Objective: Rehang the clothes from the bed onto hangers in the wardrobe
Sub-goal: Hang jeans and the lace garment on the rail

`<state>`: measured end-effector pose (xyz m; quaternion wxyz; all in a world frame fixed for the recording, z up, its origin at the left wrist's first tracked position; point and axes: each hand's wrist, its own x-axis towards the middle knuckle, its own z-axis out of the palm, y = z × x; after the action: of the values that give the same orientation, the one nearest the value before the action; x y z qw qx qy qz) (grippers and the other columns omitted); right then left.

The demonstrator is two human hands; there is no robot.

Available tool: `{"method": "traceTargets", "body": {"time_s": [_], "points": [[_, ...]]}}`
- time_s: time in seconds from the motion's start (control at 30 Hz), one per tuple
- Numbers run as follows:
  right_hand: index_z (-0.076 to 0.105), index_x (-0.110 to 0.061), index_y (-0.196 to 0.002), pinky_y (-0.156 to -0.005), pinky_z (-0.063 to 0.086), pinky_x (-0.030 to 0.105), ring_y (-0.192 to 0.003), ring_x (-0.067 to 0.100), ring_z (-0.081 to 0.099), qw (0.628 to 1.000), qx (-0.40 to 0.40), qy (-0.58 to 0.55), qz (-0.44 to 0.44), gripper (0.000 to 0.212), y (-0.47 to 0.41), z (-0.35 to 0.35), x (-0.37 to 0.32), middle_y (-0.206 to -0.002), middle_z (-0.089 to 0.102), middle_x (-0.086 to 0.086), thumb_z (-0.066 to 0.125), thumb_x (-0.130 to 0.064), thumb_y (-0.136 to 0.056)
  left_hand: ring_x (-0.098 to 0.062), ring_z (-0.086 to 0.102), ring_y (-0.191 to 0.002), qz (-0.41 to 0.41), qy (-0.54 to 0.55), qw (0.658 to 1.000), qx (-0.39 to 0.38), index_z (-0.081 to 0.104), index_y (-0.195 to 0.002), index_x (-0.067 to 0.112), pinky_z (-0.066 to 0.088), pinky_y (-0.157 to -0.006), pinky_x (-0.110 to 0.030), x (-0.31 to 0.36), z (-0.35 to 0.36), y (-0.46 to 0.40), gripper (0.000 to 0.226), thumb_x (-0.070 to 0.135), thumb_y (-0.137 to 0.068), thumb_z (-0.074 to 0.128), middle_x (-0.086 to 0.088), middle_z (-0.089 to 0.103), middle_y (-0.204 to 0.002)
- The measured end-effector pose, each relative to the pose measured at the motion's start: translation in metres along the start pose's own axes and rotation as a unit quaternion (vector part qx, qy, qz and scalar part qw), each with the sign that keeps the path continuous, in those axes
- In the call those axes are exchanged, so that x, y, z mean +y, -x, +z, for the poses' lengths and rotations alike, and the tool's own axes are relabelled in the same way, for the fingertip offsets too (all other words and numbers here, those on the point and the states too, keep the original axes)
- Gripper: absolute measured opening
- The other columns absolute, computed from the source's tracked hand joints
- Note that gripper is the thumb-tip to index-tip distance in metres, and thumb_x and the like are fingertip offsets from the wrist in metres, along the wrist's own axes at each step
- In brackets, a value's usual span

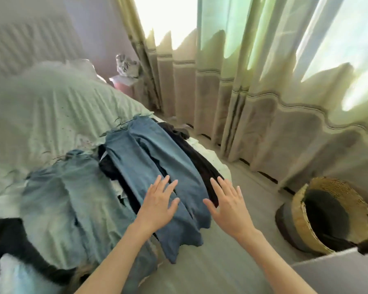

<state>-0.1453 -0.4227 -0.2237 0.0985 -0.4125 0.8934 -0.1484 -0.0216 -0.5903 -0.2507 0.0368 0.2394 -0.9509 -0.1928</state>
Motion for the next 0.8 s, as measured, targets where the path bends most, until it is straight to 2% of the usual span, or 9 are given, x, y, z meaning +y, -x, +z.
{"method": "traceTargets", "body": {"time_s": [0.13,0.27,0.33,0.43,0.57,0.7,0.77,0.8], "points": [[0.008,-0.023,-0.149,-0.116,-0.004,0.038,-0.145,0.016,-0.002,0.997,-0.038,-0.010,-0.064,0.064,-0.044,0.024,-0.038,-0.157,0.008,-0.001,0.033,-0.048,-0.096,-0.019,-0.003,-0.144,-0.093,-0.014,0.996,-0.003,0.018,-0.147,0.023,0.003,-0.115,-0.032,-0.056,-0.010,0.010,0.088,0.062,-0.072,-0.001,-0.002,0.010,-0.156],[0.005,-0.024,-0.149,-0.115,-0.005,0.038,-0.145,0.016,-0.003,0.989,-0.081,0.007,-0.126,0.062,-0.090,0.045,-0.070,-0.157,0.005,-0.002,0.030,-0.048,-0.097,-0.018,-0.006,-0.144,-0.164,0.014,0.986,0.002,0.015,-0.148,0.023,0.004,-0.117,-0.033,-0.095,-0.014,0.019,0.057,0.046,-0.097,0.026,0.000,0.006,-0.156],[0.004,-0.024,-0.149,-0.116,-0.004,0.038,-0.145,0.016,-0.003,0.984,-0.093,0.010,-0.149,0.062,-0.115,0.054,-0.084,-0.157,0.005,-0.002,0.028,-0.048,-0.098,-0.018,-0.006,-0.144,-0.187,0.025,0.982,0.010,0.016,-0.148,0.023,0.003,-0.116,-0.031,-0.114,-0.016,0.016,0.054,0.038,-0.099,0.033,0.000,0.008,-0.156],[0.007,-0.023,-0.149,-0.116,-0.003,0.039,-0.145,0.016,-0.001,0.980,-0.104,0.009,-0.170,0.061,-0.161,0.064,-0.098,-0.157,0.007,-0.001,0.030,-0.047,-0.098,-0.019,-0.003,-0.144,-0.221,0.034,0.975,0.017,0.020,-0.147,0.021,0.004,-0.115,-0.031,-0.142,-0.021,-0.004,0.059,0.045,-0.094,0.026,-0.002,0.011,-0.156],[0.009,-0.023,-0.149,-0.116,-0.002,0.040,-0.145,0.017,0.000,0.977,-0.111,0.008,-0.183,0.061,-0.238,0.073,-0.108,-0.157,0.009,-0.001,0.033,-0.045,-0.098,-0.022,0.000,-0.144,-0.247,0.043,0.968,0.023,0.023,-0.146,0.018,0.005,-0.115,-0.030,-0.181,-0.024,-0.053,0.060,0.043,-0.091,0.026,-0.006,0.013,-0.155],[0.017,-0.020,-0.148,-0.117,0.001,0.040,-0.145,0.017,0.006,0.970,-0.116,0.014,-0.212,0.058,-0.335,0.081,-0.112,-0.155,0.017,0.001,0.035,-0.042,-0.098,-0.023,0.002,-0.144,-0.253,0.035,0.967,-0.019,0.023,-0.146,0.018,0.006,-0.115,-0.032,-0.228,-0.033,-0.127,0.054,0.040,-0.097,0.029,-0.006,0.012,-0.155],[0.022,-0.018,-0.147,-0.116,0.004,0.040,-0.144,0.019,0.012,0.967,-0.110,0.027,-0.230,0.056,-0.394,0.089,-0.114,-0.153,0.023,0.002,0.037,-0.040,-0.098,-0.029,0.015,-0.142,-0.259,0.022,0.965,-0.012,0.032,-0.143,0.013,0.016,-0.113,-0.036,-0.258,-0.042,-0.175,0.070,0.050,-0.086,0.016,-0.012,0.024,-0.152],[0.025,-0.017,-0.146,-0.115,0.007,0.040,-0.143,0.020,0.016,0.967,-0.105,0.029,-0.230,0.055,-0.425,0.094,-0.115,-0.152,0.027,0.003,0.038,-0.039,-0.097,-0.035,0.029,-0.137,-0.250,0.004,0.968,-0.004,0.042,-0.137,0.007,0.027,-0.109,-0.041,-0.274,-0.044,-0.199,0.076,0.050,-0.080,0.015,-0.018,0.036,-0.145]]}}
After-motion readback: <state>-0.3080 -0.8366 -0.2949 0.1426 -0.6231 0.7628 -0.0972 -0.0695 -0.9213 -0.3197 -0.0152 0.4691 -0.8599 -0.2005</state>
